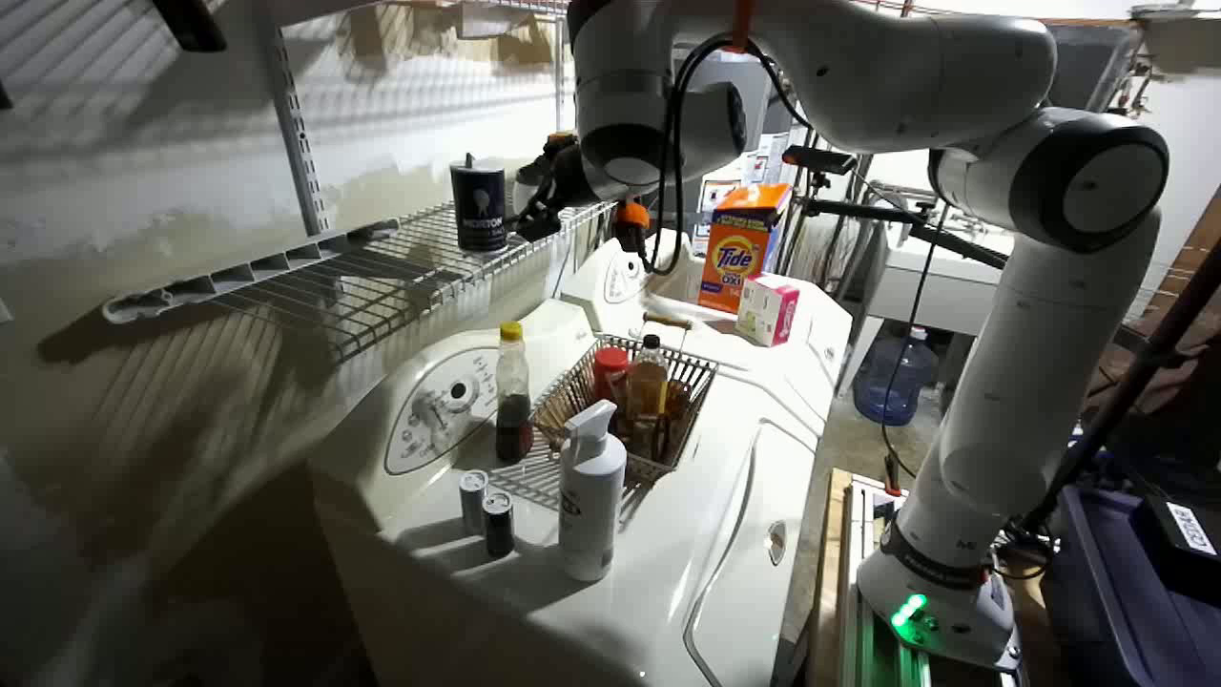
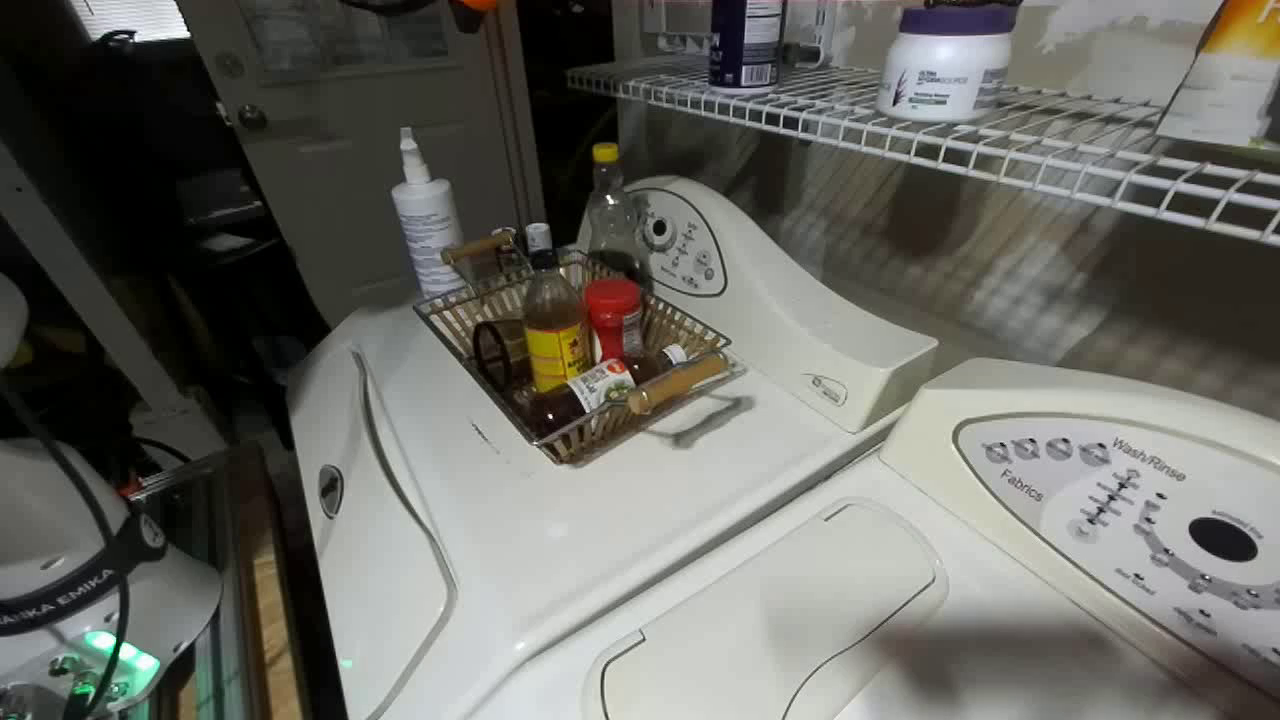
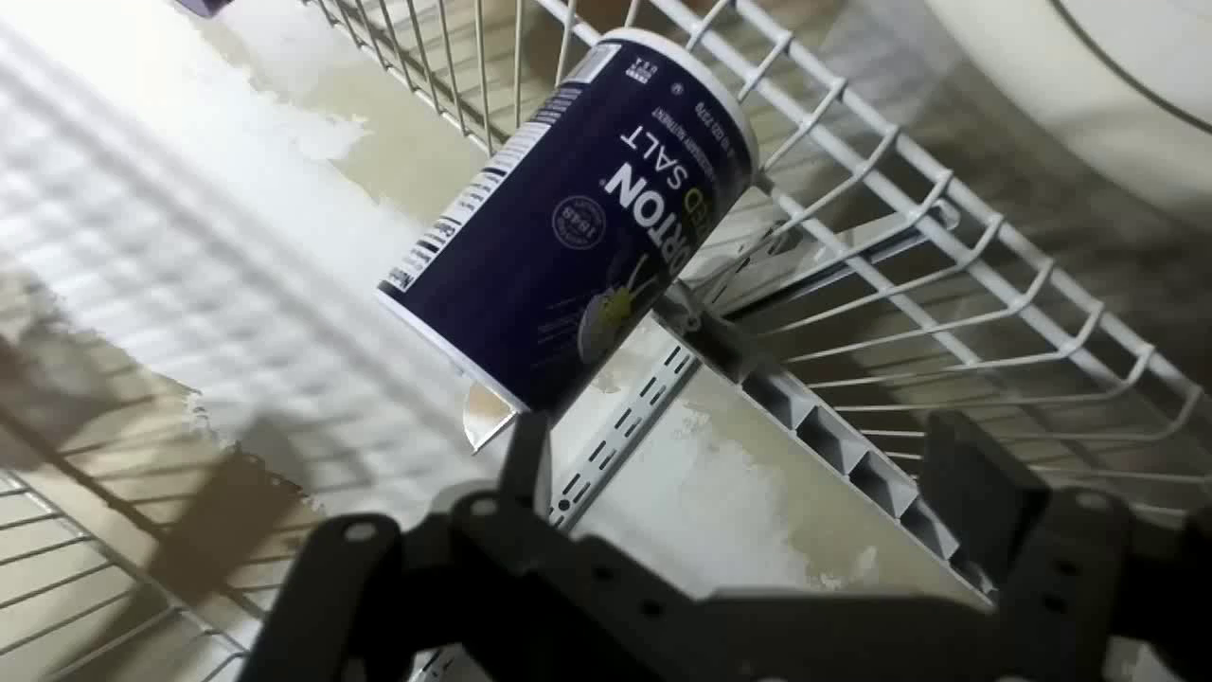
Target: Close the lid on the black and white container on the left side of the bottom shelf.
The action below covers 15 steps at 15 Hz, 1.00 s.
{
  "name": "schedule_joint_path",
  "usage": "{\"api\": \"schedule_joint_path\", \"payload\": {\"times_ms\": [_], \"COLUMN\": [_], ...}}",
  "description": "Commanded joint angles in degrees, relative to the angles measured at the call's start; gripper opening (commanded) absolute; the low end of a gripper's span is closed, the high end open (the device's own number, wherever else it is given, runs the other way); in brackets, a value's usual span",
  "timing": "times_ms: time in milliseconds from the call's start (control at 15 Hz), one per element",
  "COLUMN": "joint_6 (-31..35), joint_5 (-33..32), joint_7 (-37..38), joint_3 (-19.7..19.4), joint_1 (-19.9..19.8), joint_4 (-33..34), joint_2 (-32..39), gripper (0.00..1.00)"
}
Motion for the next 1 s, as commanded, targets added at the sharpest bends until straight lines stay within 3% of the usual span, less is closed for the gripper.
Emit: {"api": "schedule_joint_path", "payload": {"times_ms": [0,933], "joint_6": [0.00,0.86], "joint_5": [0.00,-0.09], "joint_7": [0.00,-0.07], "joint_3": [0.00,-0.02], "joint_1": [0.00,0.04], "joint_4": [0.00,0.56], "joint_2": [0.00,0.30], "gripper": [1.00,1.00]}}
